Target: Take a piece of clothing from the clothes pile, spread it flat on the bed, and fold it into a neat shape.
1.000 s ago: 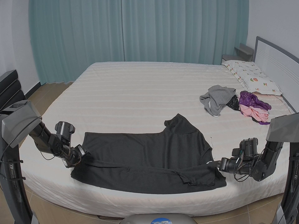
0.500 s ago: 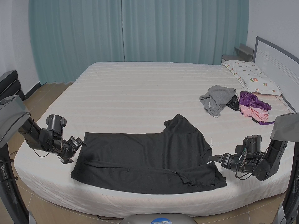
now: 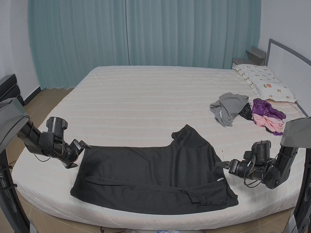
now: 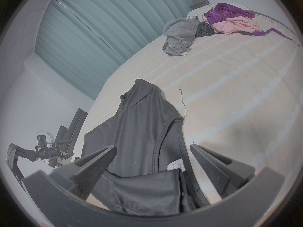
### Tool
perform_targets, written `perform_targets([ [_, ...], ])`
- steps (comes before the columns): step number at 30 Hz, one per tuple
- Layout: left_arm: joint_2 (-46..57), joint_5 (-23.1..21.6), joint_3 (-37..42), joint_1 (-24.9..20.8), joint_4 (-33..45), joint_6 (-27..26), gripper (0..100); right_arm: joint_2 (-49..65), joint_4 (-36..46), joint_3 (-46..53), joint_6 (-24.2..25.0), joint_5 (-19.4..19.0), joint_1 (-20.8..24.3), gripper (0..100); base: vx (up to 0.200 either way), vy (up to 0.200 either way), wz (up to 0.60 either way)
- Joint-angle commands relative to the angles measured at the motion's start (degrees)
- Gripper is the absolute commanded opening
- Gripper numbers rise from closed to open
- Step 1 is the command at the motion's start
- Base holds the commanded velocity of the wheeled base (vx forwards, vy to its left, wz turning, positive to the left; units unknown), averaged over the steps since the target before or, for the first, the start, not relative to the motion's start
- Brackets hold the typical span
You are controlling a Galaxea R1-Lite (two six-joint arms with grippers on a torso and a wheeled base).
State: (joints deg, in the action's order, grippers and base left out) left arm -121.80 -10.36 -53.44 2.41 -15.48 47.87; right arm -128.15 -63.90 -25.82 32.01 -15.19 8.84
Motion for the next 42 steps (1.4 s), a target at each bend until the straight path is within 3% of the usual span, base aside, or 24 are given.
perform_targets([
  [1,-0.2,0.0,-0.6,0.1,0.0,0.0,100,0.0,0.0,0.1,0.1,-0.1,0.0,100,0.000,0.000,0.00],
  [9,-5.8,0.0,-10.7,1.0,0.6,-1.0,100,0.5,-0.1,-0.5,1.4,0.0,0.4,100,0.000,0.000,0.00],
  [12,-8.6,-0.1,-14.5,1.3,0.8,-3.4,100,0.4,-0.1,-0.5,1.4,0.0,0.5,100,0.000,0.000,0.00],
  [17,-16.6,-2.1,-22.4,1.4,1.2,-13.8,100,0.1,0.0,-0.6,1.5,0.0,0.7,100,0.000,0.000,0.00],
  [24,-22.0,-2.7,-31.0,1.5,2.5,-17.8,100,-0.5,0.0,-0.5,1.5,0.0,0.7,100,0.000,0.000,0.00],
  [42,-24.2,-2.6,-33.0,2.4,0.9,-18.1,100,-0.9,0.0,-1.4,1.6,-0.2,0.4,100,0.000,0.000,0.00],
])
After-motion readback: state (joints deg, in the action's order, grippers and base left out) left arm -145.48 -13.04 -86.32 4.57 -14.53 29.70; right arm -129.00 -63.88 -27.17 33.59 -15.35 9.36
